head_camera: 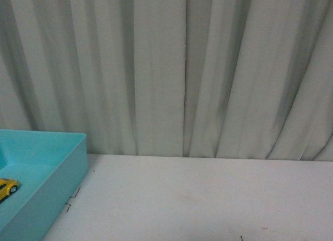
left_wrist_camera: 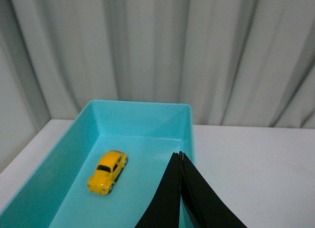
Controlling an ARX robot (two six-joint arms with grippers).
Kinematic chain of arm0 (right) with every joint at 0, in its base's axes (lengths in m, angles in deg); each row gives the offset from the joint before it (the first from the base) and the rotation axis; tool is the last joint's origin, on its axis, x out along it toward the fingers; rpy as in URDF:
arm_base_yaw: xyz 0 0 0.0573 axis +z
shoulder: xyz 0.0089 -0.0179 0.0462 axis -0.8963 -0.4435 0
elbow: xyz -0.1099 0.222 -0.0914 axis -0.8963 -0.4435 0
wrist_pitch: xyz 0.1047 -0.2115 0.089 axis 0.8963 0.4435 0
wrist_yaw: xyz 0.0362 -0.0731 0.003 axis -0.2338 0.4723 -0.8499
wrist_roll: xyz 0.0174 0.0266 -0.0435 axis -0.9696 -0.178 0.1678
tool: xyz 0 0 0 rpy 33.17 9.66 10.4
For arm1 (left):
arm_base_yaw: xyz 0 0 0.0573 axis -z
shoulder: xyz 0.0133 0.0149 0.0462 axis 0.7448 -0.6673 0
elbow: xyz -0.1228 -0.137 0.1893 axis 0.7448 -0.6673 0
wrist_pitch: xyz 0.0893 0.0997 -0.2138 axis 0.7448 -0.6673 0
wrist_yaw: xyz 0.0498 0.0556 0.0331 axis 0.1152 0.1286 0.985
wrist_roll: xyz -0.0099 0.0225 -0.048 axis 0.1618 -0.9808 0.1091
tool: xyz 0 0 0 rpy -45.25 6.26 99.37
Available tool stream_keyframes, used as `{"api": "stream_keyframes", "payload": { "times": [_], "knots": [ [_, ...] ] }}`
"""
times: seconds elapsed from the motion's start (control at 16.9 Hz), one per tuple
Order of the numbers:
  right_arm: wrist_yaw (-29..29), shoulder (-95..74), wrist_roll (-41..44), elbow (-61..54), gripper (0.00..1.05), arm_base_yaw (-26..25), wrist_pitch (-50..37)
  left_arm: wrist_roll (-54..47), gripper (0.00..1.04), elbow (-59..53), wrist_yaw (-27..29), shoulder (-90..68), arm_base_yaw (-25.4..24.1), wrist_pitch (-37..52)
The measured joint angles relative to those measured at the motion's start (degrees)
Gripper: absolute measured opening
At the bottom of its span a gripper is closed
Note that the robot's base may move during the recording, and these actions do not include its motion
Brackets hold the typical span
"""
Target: Wind up and store yellow beetle toy
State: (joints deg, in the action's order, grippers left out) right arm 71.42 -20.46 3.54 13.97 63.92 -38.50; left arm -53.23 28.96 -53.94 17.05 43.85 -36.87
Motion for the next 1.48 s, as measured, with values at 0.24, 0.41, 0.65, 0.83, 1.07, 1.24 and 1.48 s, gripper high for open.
{"api": "stream_keyframes", "payload": {
  "times": [0.24,0.41,0.65,0.83,1.07,1.24,1.48],
  "knots": [
    [0.0,0.0,0.0,0.0,0.98,0.0,0.0,0.1,0.02,-2.5,3.2,5.4,4.1,-2.6],
    [0.0,0.0,0.0,0.0,0.98,0.0,0.0,0.0,0.02,-2.5,3.2,10.8,4.3,-6.4],
    [0.0,0.0,0.0,0.0,0.98,0.0,0.0,0.0,0.02,-2.5,3.2,15.1,4.3,-11.0],
    [0.0,0.0,0.0,0.0,0.98,0.0,0.0,0.0,0.02,-2.5,3.2,18.0,4.3,-14.2],
    [0.0,0.0,0.0,0.0,0.98,0.0,0.0,0.0,0.02,-2.5,3.1,28.5,4.3,-24.9],
    [0.0,0.0,0.0,0.0,0.98,0.0,0.0,0.0,0.02,-2.5,3.1,28.5,4.3,-25.3],
    [0.0,0.0,0.0,0.0,0.98,0.0,0.0,0.1,0.24,-2.5,3.2,28.5,4.3,-25.1]
  ]
}}
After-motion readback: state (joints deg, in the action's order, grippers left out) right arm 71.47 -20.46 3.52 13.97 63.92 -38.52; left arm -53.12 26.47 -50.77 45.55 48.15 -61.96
